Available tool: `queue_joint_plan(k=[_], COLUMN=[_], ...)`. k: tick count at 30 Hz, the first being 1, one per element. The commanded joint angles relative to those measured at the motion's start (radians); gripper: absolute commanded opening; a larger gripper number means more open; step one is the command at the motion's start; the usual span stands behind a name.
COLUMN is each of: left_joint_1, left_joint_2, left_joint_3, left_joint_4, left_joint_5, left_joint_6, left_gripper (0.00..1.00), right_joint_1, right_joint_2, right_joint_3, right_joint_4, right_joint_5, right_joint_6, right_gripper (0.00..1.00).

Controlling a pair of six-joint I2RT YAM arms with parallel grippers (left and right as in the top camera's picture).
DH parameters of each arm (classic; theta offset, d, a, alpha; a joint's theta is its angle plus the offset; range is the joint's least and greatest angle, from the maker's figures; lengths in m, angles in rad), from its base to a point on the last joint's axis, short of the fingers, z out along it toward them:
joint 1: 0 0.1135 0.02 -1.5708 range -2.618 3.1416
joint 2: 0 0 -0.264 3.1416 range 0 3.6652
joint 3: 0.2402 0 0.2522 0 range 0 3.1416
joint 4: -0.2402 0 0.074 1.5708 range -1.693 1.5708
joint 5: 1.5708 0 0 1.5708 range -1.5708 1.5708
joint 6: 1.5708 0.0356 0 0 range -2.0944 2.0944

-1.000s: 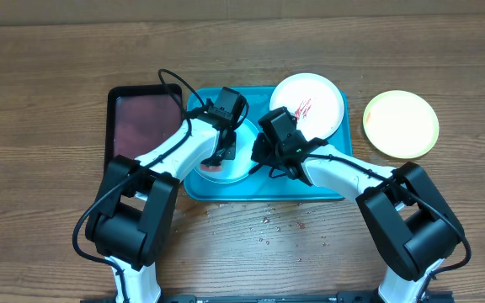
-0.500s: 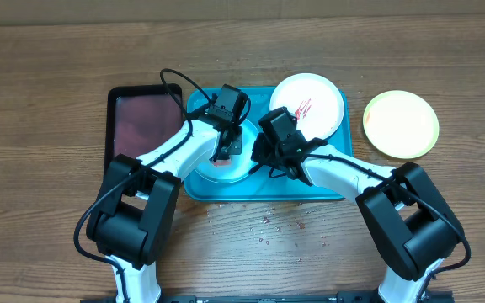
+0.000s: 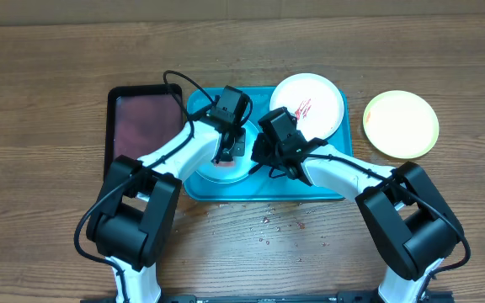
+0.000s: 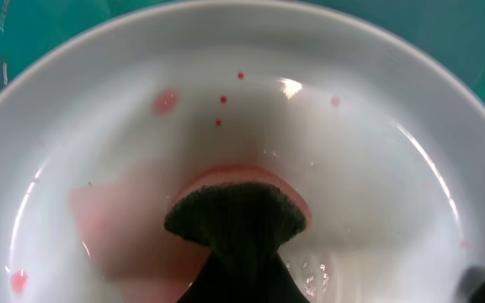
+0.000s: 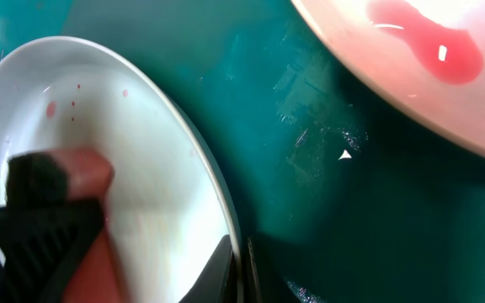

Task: Clean dirty plates on tray and stack at the side
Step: 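Scrub the light-blue plate with the left-held sponge while right gripper holds rim, then keep scrubbing the light-blue plate's sauce with the left-held sponge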

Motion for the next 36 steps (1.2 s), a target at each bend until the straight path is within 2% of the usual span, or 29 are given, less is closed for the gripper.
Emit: queue_joint_plan(k=[1, 8, 11, 17, 25, 36], left_joint_1=[-0.006, -0.006, -0.006, -0.006, -0.029, -0.11], left_joint_2=[0.132, 0.132, 0.132, 0.132, 0.132, 0.132], left_joint_3=[-0.148, -0.23, -0.252, -0.298, -0.318, -0.318], left_joint_4=[0.042, 0.109, 0.088, -0.003, -0.01, 0.062], left_joint_5=[-0.02, -0.106, -0.121, -0.242, -0.205, -0.071], left_joint_6=[-0.068, -0.177, -0.231, -0.401, -0.402, -0.361], left_gripper=[0.04, 0.04, 0.04, 0.04, 0.04, 0.04], right_joint_1=[0.003, 0.003, 0.003, 0.003, 0.003, 0.003], right_joint_2=[0.009, 0.008, 0.009, 0.008, 0.008, 0.008], right_joint_3=[0.027, 0.027, 0.027, 0.027, 0.027, 0.027], right_joint_4=[0.017, 0.018, 0.018, 0.018, 0.018, 0.019], right_joint_5=[0.009, 0.006, 0.006, 0.006, 0.006, 0.006], right_joint_6=[0.027, 0.027, 0.027, 0.035, 0.035, 0.035], right_gripper=[0.04, 0.04, 0.04, 0.04, 0.04, 0.04])
